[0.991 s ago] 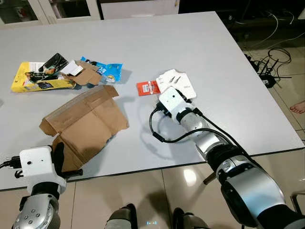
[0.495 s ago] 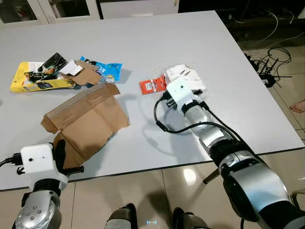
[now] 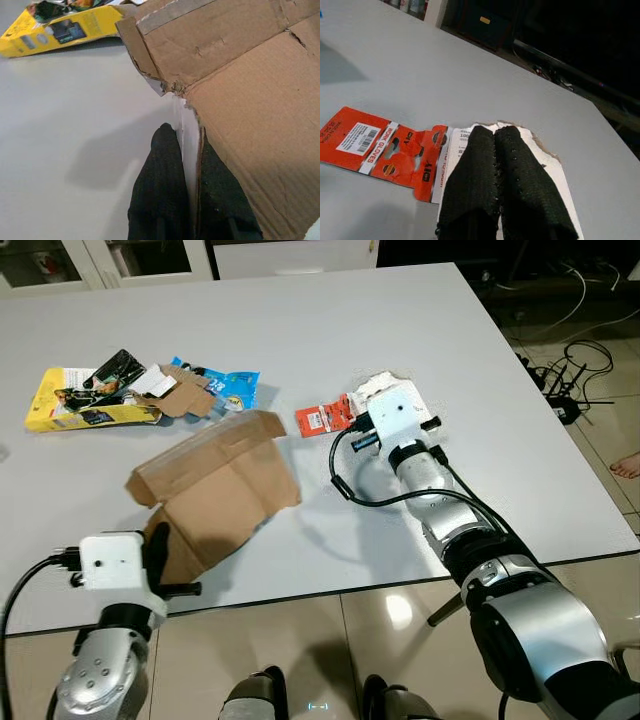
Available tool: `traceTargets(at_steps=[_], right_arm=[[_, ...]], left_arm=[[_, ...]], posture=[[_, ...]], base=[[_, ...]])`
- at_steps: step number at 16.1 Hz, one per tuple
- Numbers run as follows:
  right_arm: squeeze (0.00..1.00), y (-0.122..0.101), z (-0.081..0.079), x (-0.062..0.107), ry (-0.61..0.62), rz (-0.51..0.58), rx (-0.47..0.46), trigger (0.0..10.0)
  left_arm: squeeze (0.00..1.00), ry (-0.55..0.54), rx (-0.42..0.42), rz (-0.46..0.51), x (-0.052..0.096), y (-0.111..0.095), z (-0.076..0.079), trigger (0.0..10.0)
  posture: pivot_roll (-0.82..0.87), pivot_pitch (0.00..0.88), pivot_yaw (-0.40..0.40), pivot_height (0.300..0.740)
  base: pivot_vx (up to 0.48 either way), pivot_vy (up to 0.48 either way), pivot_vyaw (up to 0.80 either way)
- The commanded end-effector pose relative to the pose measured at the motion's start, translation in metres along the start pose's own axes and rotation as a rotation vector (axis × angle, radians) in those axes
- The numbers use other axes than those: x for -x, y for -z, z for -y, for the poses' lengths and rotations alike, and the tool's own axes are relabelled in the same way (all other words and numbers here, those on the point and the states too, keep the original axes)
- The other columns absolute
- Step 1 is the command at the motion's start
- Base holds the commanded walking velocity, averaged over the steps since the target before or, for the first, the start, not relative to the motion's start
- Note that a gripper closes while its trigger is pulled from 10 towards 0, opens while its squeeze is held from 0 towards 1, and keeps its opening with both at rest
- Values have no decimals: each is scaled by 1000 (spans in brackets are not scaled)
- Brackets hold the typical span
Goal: Picking trash to rubbish bin
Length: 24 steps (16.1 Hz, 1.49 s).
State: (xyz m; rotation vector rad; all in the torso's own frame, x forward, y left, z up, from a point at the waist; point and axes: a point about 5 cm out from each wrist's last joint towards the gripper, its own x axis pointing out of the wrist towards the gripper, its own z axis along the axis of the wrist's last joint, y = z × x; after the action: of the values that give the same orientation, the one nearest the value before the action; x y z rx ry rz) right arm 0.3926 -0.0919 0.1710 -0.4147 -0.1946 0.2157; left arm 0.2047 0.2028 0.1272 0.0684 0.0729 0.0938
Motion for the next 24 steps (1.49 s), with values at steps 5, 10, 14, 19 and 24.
traceTargets(at_steps=[5,10,14,19,24], right_arm=[[1000,7,17,1,-39,-51,-1,10000],[1000,30,33,10,-42,-202,-159,10000],[1000,39,55,17,73,-226,-165,10000],[1000,41,80,27,156,-245,-169,10000],[1000,41,72,33,135,-305,-400,10000]], left_arm=[[0,17,-4,-22,0,7,3,10000],[0,48,-39,-19,1,6,4,10000],[0,54,-41,-18,-2,6,4,10000],[0,55,-38,-16,-4,6,4,10000],[0,61,-15,-22,-7,8,7,10000]], posture=[[112,183,18,740],[106,183,21,740],[99,179,26,740],[90,176,26,740],[61,171,25,740]], base=[[0,0,0],[0,0,0],[0,0,0],[0,0,0],[0,0,0]])
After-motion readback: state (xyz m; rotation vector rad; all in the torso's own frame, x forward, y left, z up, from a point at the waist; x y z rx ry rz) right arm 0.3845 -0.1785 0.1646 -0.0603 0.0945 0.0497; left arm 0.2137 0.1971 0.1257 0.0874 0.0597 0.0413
